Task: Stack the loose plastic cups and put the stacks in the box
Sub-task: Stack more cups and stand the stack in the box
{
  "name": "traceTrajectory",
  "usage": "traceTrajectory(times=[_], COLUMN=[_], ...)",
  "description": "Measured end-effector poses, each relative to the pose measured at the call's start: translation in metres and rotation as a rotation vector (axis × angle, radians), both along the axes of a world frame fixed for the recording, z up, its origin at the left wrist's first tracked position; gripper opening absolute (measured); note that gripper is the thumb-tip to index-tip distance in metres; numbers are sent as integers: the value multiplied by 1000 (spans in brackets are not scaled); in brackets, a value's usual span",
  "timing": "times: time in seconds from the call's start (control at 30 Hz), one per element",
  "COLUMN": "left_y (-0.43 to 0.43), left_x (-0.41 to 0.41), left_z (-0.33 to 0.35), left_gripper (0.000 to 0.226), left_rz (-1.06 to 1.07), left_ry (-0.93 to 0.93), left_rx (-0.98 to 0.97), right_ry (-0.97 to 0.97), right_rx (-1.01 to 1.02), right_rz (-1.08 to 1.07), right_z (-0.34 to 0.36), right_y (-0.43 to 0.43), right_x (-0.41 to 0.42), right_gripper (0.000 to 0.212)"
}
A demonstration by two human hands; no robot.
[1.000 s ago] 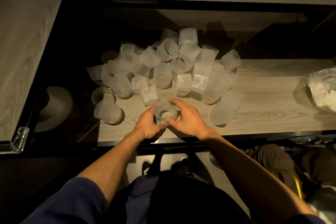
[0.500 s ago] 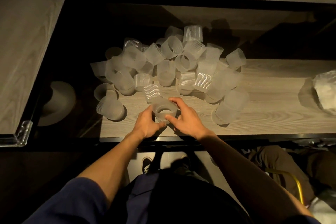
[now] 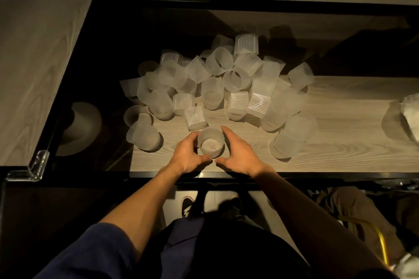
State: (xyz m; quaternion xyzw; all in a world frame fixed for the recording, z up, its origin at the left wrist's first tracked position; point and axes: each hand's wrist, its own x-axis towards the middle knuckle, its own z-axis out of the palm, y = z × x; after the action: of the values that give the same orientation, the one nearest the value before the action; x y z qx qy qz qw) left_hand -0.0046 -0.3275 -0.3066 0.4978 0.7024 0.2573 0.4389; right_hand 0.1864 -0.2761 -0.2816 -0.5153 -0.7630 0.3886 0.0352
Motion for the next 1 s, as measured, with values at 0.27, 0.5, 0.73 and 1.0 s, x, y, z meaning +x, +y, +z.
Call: traceTrajectory(times=[0.27, 0.5, 0.73, 1.0], left_y=[2, -8, -31, -27], left_x=[-12, -56, -72, -76], left_z=[30, 58, 51, 44], left_gripper=[56, 42, 90, 83], left_rz=[153, 613, 853, 936], left_ry=[70, 455, 417, 247], left_rx=[110, 357, 42, 84], right_ry=[-37, -22, -18, -20], right_rx=[75, 92, 85, 82], right_rz=[-80, -78, -30, -19], right_z=[-4, -7, -5, -4], right_y=[2, 1, 4, 2], right_x=[-9, -10, -17, -16], right_gripper=[66, 65, 63, 65])
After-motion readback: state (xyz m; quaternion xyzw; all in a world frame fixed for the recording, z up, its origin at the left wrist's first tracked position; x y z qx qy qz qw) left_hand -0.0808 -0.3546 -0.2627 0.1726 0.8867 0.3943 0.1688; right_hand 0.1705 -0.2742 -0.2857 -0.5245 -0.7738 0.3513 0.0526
